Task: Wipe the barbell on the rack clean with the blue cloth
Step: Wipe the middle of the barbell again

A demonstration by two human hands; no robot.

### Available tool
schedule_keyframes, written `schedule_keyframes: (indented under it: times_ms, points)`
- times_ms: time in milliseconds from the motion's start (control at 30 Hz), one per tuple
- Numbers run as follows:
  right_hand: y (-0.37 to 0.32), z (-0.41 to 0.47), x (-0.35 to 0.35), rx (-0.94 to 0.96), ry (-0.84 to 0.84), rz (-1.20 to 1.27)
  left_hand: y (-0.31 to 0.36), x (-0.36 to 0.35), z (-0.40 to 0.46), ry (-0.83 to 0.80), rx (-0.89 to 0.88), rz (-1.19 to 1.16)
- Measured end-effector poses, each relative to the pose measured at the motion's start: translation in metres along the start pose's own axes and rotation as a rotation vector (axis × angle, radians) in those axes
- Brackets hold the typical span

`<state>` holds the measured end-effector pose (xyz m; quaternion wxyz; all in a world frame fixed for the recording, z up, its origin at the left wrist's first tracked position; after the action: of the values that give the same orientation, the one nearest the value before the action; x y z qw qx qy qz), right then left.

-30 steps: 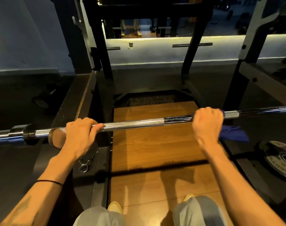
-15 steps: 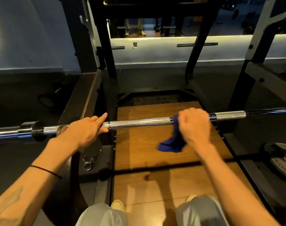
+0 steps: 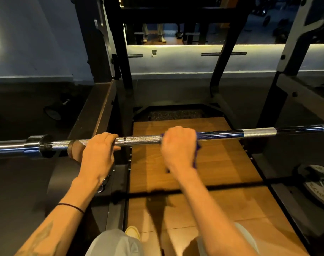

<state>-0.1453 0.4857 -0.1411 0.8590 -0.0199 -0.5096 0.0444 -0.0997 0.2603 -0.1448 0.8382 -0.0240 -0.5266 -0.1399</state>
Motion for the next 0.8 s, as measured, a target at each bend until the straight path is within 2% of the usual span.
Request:
schedule_keyframes:
  times_ms: [100, 200, 300, 467, 567, 667, 733, 800]
  points:
    - [-0.082, -0.016, 0.0, 0.112, -0.043, 0.143, -0.001, 0.002, 0.001, 0.007, 0.051, -0.011]
    - [-0.073, -0.01, -0.006, 0.151, -0.042, 0.173, -0.003, 0.006, 0.005, -0.025, 0.036, 0.03]
    - [-0.006, 0.007, -0.004, 0.126, -0.026, 0.129, -0.005, 0.009, 0.01, -0.052, -0.037, 0.086]
    - [0.173, 0.025, -0.013, -0.111, 0.026, -0.066, 0.002, 0.01, 0.006, -0.006, -0.053, 0.146]
    - [0.222, 0.026, -0.018, -0.145, 0.045, -0.129, 0.002, 0.01, 0.007, -0.019, -0.02, 0.17]
    - [0.2, 0.025, -0.022, -0.21, 0.097, -0.117, -0.003, 0.009, 0.014, -0.064, -0.047, 0.176]
    - [0.156, 0.022, -0.016, -0.175, 0.08, -0.079, -0.005, 0.008, 0.019, -0.059, -0.09, 0.172]
    - [0.094, 0.014, -0.009, -0.114, 0.052, -0.008, -0.007, 0.007, 0.026, -0.046, -0.041, 0.131]
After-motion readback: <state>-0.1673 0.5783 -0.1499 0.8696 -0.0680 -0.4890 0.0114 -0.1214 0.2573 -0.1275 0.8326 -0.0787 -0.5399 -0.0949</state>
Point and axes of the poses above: each hand's wrist, its own z-axis towards the middle knuckle, its own x-axis out of the back of the hand, y = z × x, the point moved 3 cm from there along z, towards the middle knuckle, and after that the axes turned 7 degrees about -x, right-handed, at the moved point
